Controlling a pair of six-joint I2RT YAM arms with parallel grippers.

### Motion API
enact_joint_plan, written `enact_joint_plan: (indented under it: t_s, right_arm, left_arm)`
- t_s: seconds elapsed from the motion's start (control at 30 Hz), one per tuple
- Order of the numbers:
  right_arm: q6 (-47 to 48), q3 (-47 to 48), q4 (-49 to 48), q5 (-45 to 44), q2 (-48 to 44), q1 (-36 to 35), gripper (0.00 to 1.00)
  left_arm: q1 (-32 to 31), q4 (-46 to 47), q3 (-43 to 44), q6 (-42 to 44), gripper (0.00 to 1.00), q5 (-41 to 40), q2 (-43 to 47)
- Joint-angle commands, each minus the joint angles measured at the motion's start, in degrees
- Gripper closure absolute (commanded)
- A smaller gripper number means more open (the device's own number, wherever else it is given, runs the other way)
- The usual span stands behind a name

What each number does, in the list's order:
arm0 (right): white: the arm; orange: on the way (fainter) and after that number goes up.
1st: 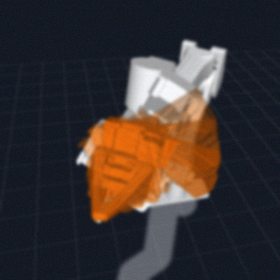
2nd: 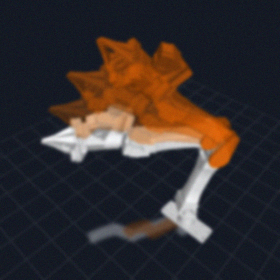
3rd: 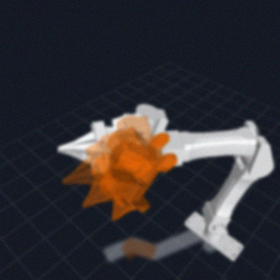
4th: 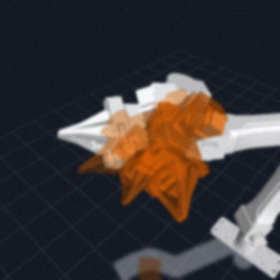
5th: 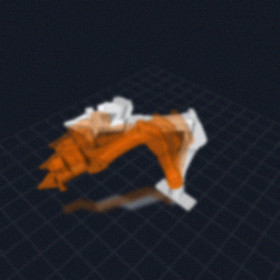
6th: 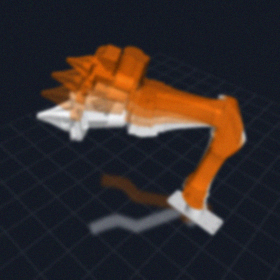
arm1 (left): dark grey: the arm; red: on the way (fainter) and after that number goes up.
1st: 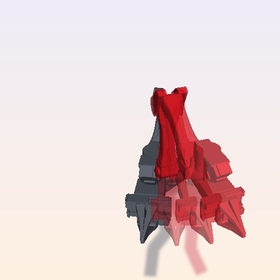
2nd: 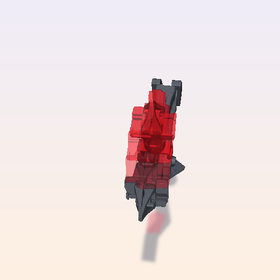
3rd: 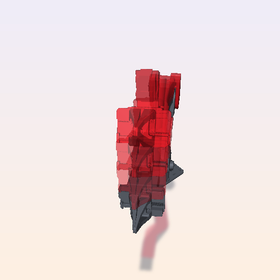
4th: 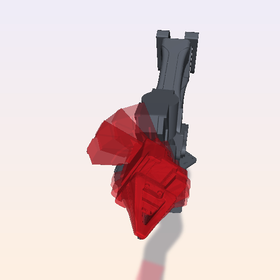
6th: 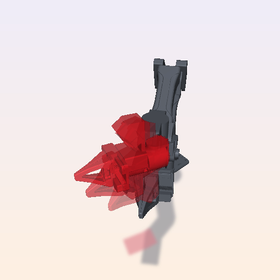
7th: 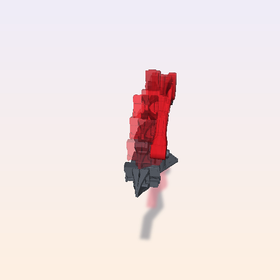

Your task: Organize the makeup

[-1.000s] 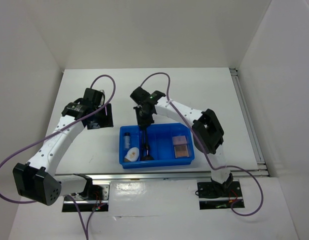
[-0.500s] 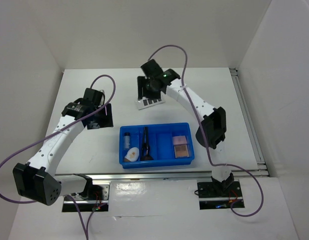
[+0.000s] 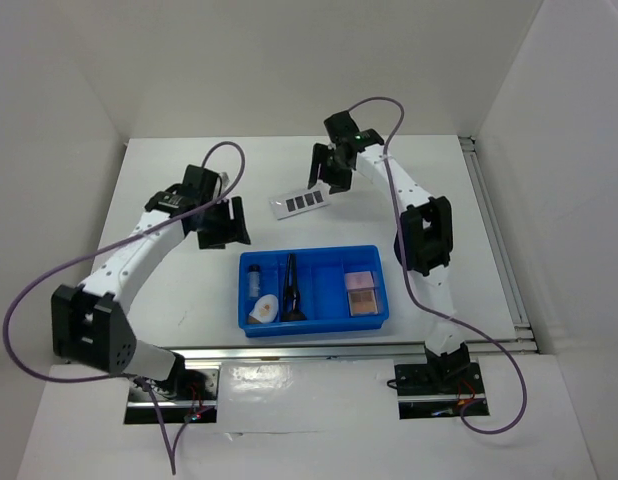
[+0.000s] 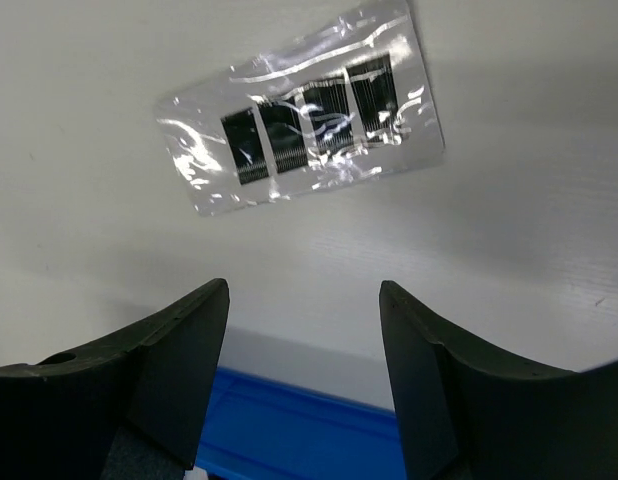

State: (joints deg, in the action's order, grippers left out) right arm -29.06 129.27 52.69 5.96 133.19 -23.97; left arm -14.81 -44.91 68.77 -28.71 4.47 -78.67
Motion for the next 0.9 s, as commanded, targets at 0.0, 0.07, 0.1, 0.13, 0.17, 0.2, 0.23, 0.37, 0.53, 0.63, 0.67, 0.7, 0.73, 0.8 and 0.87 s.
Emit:
enact_joint_plan:
  t_s: [0.0,0.07,0.1,0.13,0.17,0.2,0.23,0.37,0.53,0.63,0.67,0.7,0.73,0.8,0.87]
  right_arm:
    - [0.14,-4.81,-1.36,0.64,-6.96,0.67,0.3]
    - [0.75,-8.05,-1.89,0.64,-10.21,2.08,0.3]
    - [0.76,-8.94,-1.89,-0.06,-11.27,2.6,0.3]
    - [0.76,-9.73,-1.89,-0.07,-12.24,2.61,0.3]
    - [1.45,-10.61,-1.89,-0.59,-13.2,3.91,0.3]
    - [2.07,-12.27,-1.89,-1.29,-15.22,4.45,0.3]
    - [2.08,-13.16,-1.89,-1.3,-16.28,5.32,0.3]
    - [4.09,-17.03,-0.83,-1.99,-21.29,7.26,0.3]
    - [4.63,-25.28,-0.22,-3.23,-30.78,9.9,0.29]
    - [4.63,-30.3,-0.74,-3.23,-35.08,12.1,0.29]
    - [4.63,-31.44,-0.74,-3.23,-35.97,12.1,0.29]
    - [3.93,-32.32,-0.74,-3.23,-36.76,12.88,0.29]
    - [3.92,-33.98,-0.74,-3.23,-38.34,13.67,0.29]
    - [3.39,-35.22,-0.13,-3.84,-39.66,14.38,0.29]
    - [3.39,-35.93,0.4,-4.46,-40.55,14.91,0.29]
  left_arm:
    - [0.48,8.42,2.77,-3.89,0.22,11.69,-7.18]
    - [1.0,12.81,5.31,-6.96,0.22,14.77,-12.62]
    - [1.01,13.96,6.45,-8.02,0.22,15.65,-14.65]
    - [1.01,15.27,7.51,-9.16,0.22,16.44,-16.67]
    - [1.01,16.68,9.52,-11.17,0.22,18.01,-20.34]
    - [1.53,18.87,10.32,-12.15,0.21,18.55,-21.94]
    - [1.54,20.02,11.02,-13.12,0.21,19.08,-23.61]
    - [2.06,23.89,13.4,-16.37,0.19,18.38,-30.56]
    - [2.59,25.56,17.35,-16.91,0.18,18.38,-37.95]
    - [2.59,24.87,21.13,-16.91,0.18,17.33,-41.98]
    - [2.59,24.34,22.27,-16.91,0.18,17.33,-43.04]
    - [3.11,23.82,24.2,-16.91,0.18,17.33,-44.01]
    - [3.12,23.81,25.0,-16.91,0.18,17.33,-44.98]
    - [3.12,23.81,26.49,-16.91,0.2,17.25,-47.35]
    - [3.12,23.81,27.56,-17.43,0.21,16.28,-48.59]
